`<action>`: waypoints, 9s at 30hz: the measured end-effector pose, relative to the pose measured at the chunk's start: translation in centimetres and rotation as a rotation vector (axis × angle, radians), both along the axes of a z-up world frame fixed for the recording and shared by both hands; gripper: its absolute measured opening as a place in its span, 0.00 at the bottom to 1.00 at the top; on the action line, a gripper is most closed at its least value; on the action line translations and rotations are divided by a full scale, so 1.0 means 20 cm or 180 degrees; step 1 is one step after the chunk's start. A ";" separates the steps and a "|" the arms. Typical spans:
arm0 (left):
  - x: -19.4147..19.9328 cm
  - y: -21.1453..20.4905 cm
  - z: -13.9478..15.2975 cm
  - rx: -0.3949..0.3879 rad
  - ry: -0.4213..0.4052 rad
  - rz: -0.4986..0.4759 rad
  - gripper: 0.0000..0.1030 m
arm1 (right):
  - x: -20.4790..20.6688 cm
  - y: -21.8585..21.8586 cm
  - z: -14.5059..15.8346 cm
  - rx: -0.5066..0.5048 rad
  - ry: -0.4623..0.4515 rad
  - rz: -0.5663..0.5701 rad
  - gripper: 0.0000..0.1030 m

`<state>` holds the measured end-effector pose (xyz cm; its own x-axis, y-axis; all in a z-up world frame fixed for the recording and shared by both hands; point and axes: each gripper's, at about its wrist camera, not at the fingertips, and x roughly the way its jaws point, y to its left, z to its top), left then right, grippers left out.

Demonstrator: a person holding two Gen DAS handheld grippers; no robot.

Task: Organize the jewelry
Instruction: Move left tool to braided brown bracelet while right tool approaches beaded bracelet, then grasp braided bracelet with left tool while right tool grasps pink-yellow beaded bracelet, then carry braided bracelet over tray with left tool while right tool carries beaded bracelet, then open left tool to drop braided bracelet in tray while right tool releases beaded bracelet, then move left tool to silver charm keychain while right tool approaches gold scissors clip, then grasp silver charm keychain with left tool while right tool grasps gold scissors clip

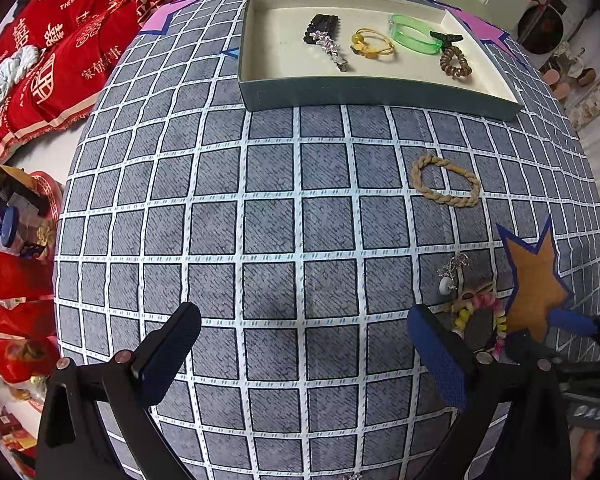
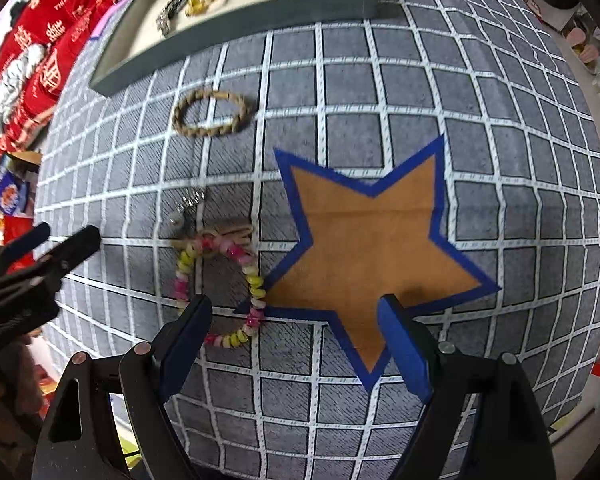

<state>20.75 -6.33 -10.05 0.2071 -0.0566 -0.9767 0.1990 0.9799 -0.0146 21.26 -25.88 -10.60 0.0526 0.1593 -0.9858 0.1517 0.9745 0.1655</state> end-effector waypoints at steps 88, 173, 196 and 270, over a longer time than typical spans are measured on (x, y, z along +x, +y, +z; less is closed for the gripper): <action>0.48 -0.10 0.36 -0.0559 -0.0571 0.0032 0.14 | 0.47 -0.17 0.52 -0.0026 -0.0957 -0.0050 0.09; 0.68 -0.15 0.16 -0.0002 -0.0357 0.0146 0.15 | 0.84 -0.19 0.38 0.0366 -0.0838 -0.0119 0.58; 0.28 -0.04 0.19 -0.0011 -0.0337 0.0211 1.00 | 0.34 -0.15 0.33 0.0432 -0.0688 -0.0146 0.84; 0.05 -0.20 -0.12 -0.0375 -0.0060 -0.0527 0.19 | 0.13 0.35 -0.02 -0.0192 -0.0731 0.1552 0.74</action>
